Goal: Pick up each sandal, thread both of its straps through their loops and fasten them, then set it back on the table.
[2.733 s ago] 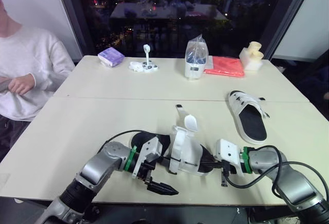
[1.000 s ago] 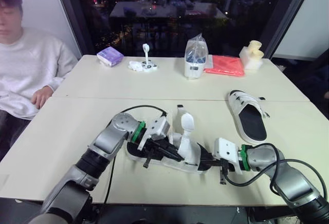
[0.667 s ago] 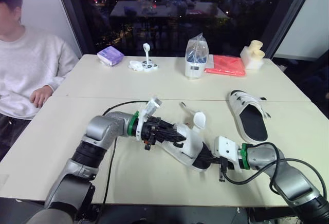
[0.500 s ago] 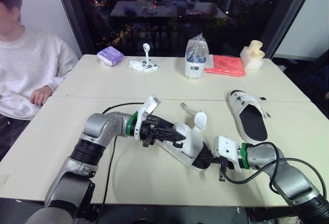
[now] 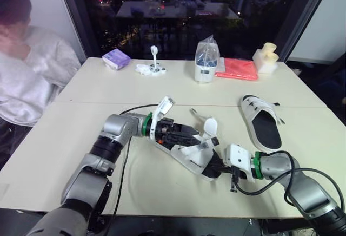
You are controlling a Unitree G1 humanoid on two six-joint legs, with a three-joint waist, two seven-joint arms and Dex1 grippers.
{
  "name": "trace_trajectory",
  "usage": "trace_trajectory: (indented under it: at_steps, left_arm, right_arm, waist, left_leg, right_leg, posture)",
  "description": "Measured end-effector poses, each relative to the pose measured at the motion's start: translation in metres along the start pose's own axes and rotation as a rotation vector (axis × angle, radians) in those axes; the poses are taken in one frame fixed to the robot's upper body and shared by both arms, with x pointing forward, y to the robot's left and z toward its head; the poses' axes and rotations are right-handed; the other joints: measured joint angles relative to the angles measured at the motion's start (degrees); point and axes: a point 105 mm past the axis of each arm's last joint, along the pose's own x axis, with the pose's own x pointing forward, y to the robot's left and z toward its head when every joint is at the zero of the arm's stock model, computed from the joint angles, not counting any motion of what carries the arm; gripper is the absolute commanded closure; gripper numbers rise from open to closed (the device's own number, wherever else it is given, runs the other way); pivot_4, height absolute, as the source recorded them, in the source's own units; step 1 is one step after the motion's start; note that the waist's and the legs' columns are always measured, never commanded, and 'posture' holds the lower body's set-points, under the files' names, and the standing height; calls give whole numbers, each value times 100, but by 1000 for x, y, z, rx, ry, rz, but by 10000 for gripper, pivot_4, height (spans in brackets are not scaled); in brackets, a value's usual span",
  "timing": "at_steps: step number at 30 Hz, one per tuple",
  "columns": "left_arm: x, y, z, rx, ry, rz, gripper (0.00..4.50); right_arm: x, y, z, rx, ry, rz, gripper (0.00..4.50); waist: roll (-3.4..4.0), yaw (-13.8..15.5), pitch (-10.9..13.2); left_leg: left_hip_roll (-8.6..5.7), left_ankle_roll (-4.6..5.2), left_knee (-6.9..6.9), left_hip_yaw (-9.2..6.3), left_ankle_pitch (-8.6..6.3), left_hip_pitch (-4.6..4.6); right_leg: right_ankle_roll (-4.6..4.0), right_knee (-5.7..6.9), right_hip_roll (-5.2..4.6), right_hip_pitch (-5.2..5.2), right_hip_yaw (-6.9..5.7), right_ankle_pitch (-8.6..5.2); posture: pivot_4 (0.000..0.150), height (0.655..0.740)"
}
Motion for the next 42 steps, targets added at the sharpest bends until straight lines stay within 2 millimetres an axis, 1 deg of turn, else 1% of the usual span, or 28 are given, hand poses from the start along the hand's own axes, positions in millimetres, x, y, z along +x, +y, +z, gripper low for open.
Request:
trace_trajectory:
  at_steps: [3,6,8,12,13,14,15,19,20,22,27,29,33,36,39,42]
  left_arm:
    - [4,13,3,28,-13,64,373]
    - [-2,19,5,66,-4,107,373]
    - [-15,25,4,91,8,156,373]
    - [-48,38,4,223,63,292,373]
    - [-53,41,2,262,84,319,4244]
    - [-56,43,-1,281,97,333,5581]
    - [-57,46,-4,304,109,346,8639]
    - [-59,51,-23,412,191,351,28441]
    - [-59,52,-28,448,214,346,34154]
    - [-59,53,-34,487,238,337,44300]
    - [-52,45,-49,569,307,229,44737]
    - [-50,40,-57,562,322,185,44737]
    - [-52,26,-59,542,342,108,44737]
    - [-54,15,-70,514,374,59,44737]
    - [-52,6,-80,484,390,24,44737]
    - [-52,-1,-82,469,396,6,44737]
  right_arm:
    - [-1,1,0,5,2,-4,45000]
    - [-1,2,0,7,2,-8,45000]
    - [-1,3,0,8,3,-9,45000]
    - [-3,3,-1,9,7,-13,45000]
    - [-3,3,-1,9,10,-13,45000]
    - [-3,3,-1,7,11,-14,45000]
    - [-3,2,-1,6,13,-14,45000]
    - [-3,3,-1,4,12,-12,45000]
    - [-3,3,-1,4,13,-12,45000]
    - [-3,2,-1,4,13,-11,45000]
    - [-3,2,-1,2,13,-7,45000]
    - [-3,2,-1,3,13,-9,45000]
    - [-3,-1,-1,50,-13,-21,45000]
    - [0,-1,1,85,-41,-28,45000]
    - [3,-4,0,111,-62,-44,45000]
    - [7,-6,0,124,-83,-53,45000]
  waist:
    - [0,-12,0]
    - [0,-20,0]
    - [0,-23,0]
    - [0,-10,0]
    - [-1,-7,0]
    - [-1,-2,0]
    - [-1,-2,-1]
    - [-1,-11,-1]
    - [-1,-11,-1]
    - [-1,-8,-1]
    - [-1,-15,-1]
    - [-1,-12,-1]
    - [-1,-26,-1]
    - [-1,-39,-1]
    - [0,-39,-1]
    - [0,-35,-1]
  left_leg:
    - [1,0,-1,0,0,0]
    - [1,0,-2,1,0,0]
    - [2,0,-2,1,0,0]
    - [1,0,-2,0,0,0]
    - [0,0,-2,0,0,0]
    - [0,0,-2,0,0,0]
    - [0,0,-1,-1,0,0]
    - [1,0,-2,0,-1,0]
    - [1,0,-2,0,-1,0]
    - [1,0,-1,0,-1,0]
    - [1,1,-1,0,-1,0]
    - [1,1,-1,0,-1,-1]
    - [2,2,0,0,-1,-1]
    - [5,2,-1,0,-1,-1]
    - [5,3,0,0,-1,-1]
    - [4,3,0,0,-1,-1]
  right_leg:
    - [0,1,1,-3,0,0]
    - [0,2,1,-5,0,0]
    - [0,3,1,-5,0,0]
    - [0,2,-1,-6,0,0]
    - [-1,2,-2,-5,0,0]
    - [-1,1,-2,-5,0,0]
    - [-1,1,-2,-5,0,1]
    - [-2,3,-3,-8,0,1]
    - [-2,2,-3,-8,0,1]
    - [-2,2,-4,-7,0,1]
    - [-2,3,-6,-9,-1,2]
    - [-2,4,-5,-9,-1,2]
    - [-3,6,-5,-10,-1,2]
    - [-3,10,-4,-14,-1,2]
    - [-3,13,-3,-13,0,2]
    - [-3,13,-3,-13,0,2]
  posture:
    - [1500,7400]
    - [1500,7400]
    - [1500,7400]
    - [1500,7400]
    - [1500,7400]
    - [1500,7400]
    - [1500,7400]
    - [1500,7400]
    - [1500,7400]
    - [1500,7400]
    - [1500,7400]
    - [1500,7400]
    - [1500,7400]
    - [1500,7400]
    - [1500,7400]
    - [1500,7400]
